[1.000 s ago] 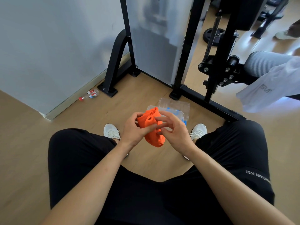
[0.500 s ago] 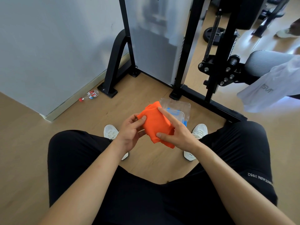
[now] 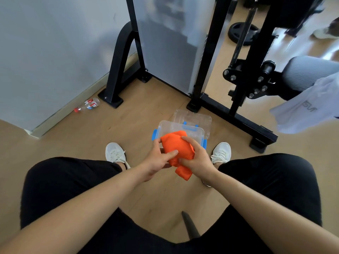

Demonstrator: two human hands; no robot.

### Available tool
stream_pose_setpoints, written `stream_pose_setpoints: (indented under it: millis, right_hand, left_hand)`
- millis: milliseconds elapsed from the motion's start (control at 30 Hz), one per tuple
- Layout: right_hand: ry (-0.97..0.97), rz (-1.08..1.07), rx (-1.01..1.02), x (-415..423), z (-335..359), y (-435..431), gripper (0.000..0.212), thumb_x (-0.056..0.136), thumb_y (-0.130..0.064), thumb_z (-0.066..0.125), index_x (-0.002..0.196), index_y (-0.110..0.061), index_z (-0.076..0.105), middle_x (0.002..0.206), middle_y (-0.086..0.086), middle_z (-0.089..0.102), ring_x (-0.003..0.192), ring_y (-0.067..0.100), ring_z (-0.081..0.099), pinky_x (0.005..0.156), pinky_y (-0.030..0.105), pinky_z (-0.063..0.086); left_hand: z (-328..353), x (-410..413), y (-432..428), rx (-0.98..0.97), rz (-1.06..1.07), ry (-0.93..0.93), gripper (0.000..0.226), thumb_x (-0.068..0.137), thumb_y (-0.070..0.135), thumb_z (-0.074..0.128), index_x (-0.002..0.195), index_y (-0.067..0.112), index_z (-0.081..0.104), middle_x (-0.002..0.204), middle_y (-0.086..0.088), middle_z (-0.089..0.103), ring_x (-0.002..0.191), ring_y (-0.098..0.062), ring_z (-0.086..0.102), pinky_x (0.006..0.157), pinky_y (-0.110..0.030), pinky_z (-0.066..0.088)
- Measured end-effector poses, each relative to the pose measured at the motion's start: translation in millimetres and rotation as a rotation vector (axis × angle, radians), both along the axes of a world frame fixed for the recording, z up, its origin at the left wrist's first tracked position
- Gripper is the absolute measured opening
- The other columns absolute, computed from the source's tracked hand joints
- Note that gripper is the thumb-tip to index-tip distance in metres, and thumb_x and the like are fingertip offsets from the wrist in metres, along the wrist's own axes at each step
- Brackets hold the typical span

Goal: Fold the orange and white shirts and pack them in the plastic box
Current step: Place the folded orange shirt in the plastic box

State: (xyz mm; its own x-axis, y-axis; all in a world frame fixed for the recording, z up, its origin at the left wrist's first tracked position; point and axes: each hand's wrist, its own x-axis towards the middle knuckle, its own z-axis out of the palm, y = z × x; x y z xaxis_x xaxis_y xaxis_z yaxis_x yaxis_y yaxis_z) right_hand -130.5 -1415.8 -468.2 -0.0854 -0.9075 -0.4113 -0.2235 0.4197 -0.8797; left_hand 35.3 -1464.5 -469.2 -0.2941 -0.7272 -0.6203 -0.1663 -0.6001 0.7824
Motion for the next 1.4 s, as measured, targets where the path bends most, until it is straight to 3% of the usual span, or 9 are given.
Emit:
stream_pose_setpoints:
  millis: [133,333,467,633,800,1000,1167,1300,1400]
  right_hand:
    - [-0.042,0.025,0.168,-20.3,-35.3,-50.3,0.072,0.08,-0.01,0.073,0.142,-0.037,0.047,0.121,0.011,0.062,0.099,0.026,0.068,0.078,0.037,0.062]
    - [0.08,0.048,0.22,-31.9,-126.6,-124.9,0.066,0.082,0.006,0.07,0.139,-0.021,0.05,0.116,0.021,0.061,0.092,0.026,0.062,0.071,0.045,0.06]
    - [0.227,0.092,0.185,-35.9,-212.2,-163.1,0.077,0.064,-0.024,0.072,0.137,-0.035,0.05,0.114,0.004,0.065,0.094,0.026,0.065,0.079,0.043,0.058]
    - [0.105,0.027,0.258,-30.9,-297.8,-180.6,0.088,0.074,0.015,0.066,0.152,-0.018,0.038,0.122,0.007,0.056,0.097,0.02,0.055,0.078,0.03,0.05]
    - [-0.018,-0.004,0.277,-27.2,-358.6,-181.7,0.097,0.065,0.0,0.071,0.149,-0.03,0.033,0.138,0.012,0.055,0.12,0.03,0.061,0.099,0.045,0.053]
    - [0.05,0.16,0.366,-52.7,-378.1,-186.8,0.09,0.077,0.02,0.067,0.153,-0.011,0.03,0.107,0.007,0.056,0.077,0.009,0.061,0.064,0.012,0.051]
    - [0.334,0.104,0.239,-59.2,-361.3,-186.3,0.085,0.072,-0.001,0.077,0.148,-0.022,0.045,0.122,0.007,0.041,0.114,0.024,0.052,0.106,0.031,0.046]
    - [0.315,0.141,0.199,-46.9,-359.7,-188.0,0.088,0.071,-0.002,0.078,0.149,-0.022,0.044,0.132,0.015,0.042,0.12,0.031,0.053,0.108,0.03,0.043]
    - [0.321,0.183,0.216,-36.0,-360.1,-189.3,0.087,0.076,-0.004,0.077,0.152,-0.022,0.039,0.136,0.018,0.042,0.121,0.032,0.053,0.101,0.016,0.033]
  left_hand:
    - [-43.8,-12.1,-50.5,-0.001,0.075,-0.01,0.06,0.088,0.008,0.074,0.13,0.024,0.035,0.121,-0.014,0.056,0.092,-0.022,0.065,0.056,-0.023,0.056]
    - [-146.9,-29.2,-120.3,-0.127,0.062,-0.197,0.05,0.082,0.0,0.077,0.115,0.017,0.044,0.117,-0.011,0.055,0.104,-0.025,0.058,0.074,-0.034,0.054]
    - [-217.5,-39.9,-160.6,-0.224,-0.013,-0.314,0.05,0.078,-0.003,0.076,0.114,0.017,0.048,0.115,-0.006,0.056,0.107,-0.022,0.056,0.083,-0.031,0.048]
    - [-297.5,-44.0,-185.9,-0.29,-0.134,-0.435,0.051,0.077,0.002,0.075,0.122,0.011,0.051,0.119,0.002,0.055,0.117,-0.019,0.055,0.097,-0.039,0.048]
    - [-347.1,-53.7,-180.7,-0.29,-0.154,-0.49,0.044,0.085,-0.002,0.065,0.126,0.01,0.051,0.129,-0.005,0.059,0.119,-0.023,0.056,0.104,-0.038,0.044]
    - [-364.7,-60.9,-189.5,-0.091,-0.255,-0.608,0.048,0.093,0.003,0.06,0.139,0.009,0.049,0.137,-0.012,0.059,0.125,-0.028,0.057,0.097,-0.026,0.041]
    - [-314.3,-52.5,-173.2,-0.243,-0.364,-0.671,0.059,0.092,0.013,0.064,0.148,0.016,0.046,0.145,-0.006,0.057,0.131,-0.024,0.055,0.111,-0.033,0.04]
    - [-279.4,-26.8,-156.7,-0.514,-0.13,-0.69,0.041,0.086,0.014,0.065,0.126,0.021,0.063,0.119,0.004,0.069,0.096,-0.017,0.066,0.088,-0.039,0.054]
    - [-277.4,-1.7,-158.5,-0.499,-0.062,-0.818,0.047,0.086,0.02,0.067,0.133,0.021,0.059,0.124,-0.003,0.061,0.106,-0.022,0.062,0.093,-0.041,0.05]
